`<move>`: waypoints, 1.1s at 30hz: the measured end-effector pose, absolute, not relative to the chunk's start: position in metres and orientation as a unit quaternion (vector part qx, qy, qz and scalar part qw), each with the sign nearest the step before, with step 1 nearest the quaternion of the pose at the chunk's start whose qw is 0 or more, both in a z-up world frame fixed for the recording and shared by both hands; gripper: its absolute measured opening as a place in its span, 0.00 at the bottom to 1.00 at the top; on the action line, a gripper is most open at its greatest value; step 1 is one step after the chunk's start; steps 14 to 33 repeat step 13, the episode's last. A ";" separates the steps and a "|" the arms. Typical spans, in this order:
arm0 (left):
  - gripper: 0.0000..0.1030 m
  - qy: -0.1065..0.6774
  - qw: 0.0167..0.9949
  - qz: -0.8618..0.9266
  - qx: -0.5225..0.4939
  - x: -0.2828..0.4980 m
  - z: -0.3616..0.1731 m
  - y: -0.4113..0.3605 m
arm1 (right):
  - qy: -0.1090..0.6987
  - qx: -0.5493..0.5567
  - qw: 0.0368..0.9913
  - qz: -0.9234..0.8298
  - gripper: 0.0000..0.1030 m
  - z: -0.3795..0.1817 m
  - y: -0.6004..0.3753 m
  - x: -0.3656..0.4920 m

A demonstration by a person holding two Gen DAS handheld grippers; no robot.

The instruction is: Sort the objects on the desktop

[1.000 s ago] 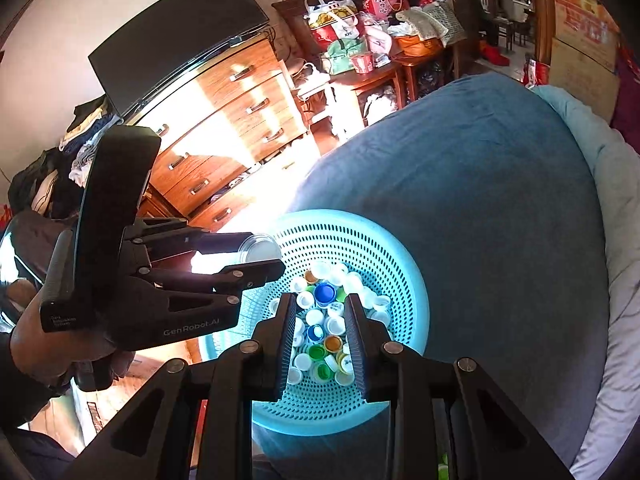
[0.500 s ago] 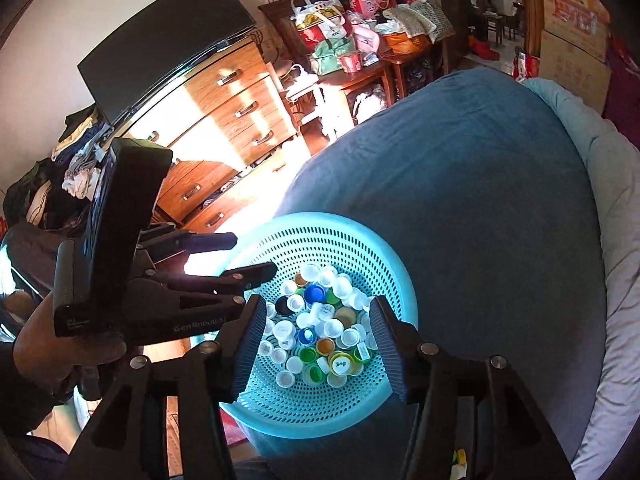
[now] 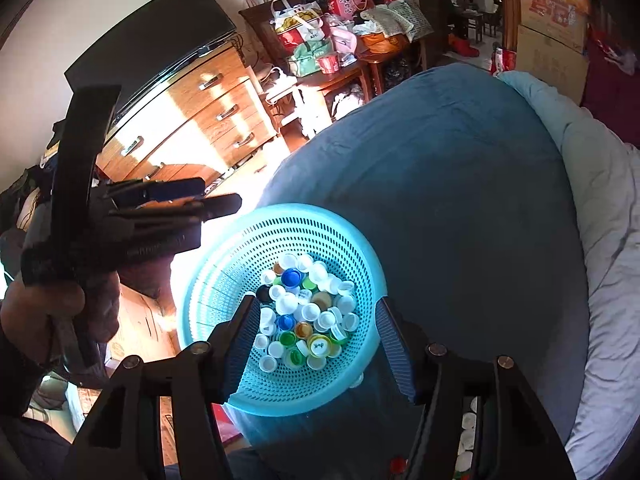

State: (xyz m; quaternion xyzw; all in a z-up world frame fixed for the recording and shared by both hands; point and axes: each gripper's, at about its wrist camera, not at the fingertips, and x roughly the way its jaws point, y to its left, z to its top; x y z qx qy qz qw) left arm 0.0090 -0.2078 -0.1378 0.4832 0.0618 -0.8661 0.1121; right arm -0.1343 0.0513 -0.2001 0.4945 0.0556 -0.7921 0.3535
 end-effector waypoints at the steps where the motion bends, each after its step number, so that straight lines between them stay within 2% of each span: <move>1: 0.56 0.063 0.113 -0.867 0.481 0.008 -0.136 -0.208 | 0.056 0.495 0.351 -0.793 0.63 -0.200 0.054 -0.133; 2: 0.57 0.064 0.116 -0.867 0.480 0.007 -0.135 -0.208 | 0.057 0.495 0.347 -0.794 0.63 -0.199 0.058 -0.131; 5: 0.86 0.063 0.123 -0.871 0.472 0.005 -0.127 -0.206 | 0.057 0.496 0.337 -0.798 0.64 -0.196 0.068 -0.126; 6: 0.88 0.063 0.124 -0.874 0.466 0.005 -0.122 -0.206 | 0.055 0.497 0.332 -0.800 0.64 -0.195 0.071 -0.126; 13: 0.88 0.075 0.107 -0.886 0.445 -0.005 -0.105 -0.204 | 0.038 0.499 0.304 -0.810 0.69 -0.188 0.093 -0.127; 33: 0.88 0.075 0.107 -0.886 0.445 -0.005 -0.105 -0.204 | 0.038 0.499 0.304 -0.810 0.69 -0.188 0.093 -0.127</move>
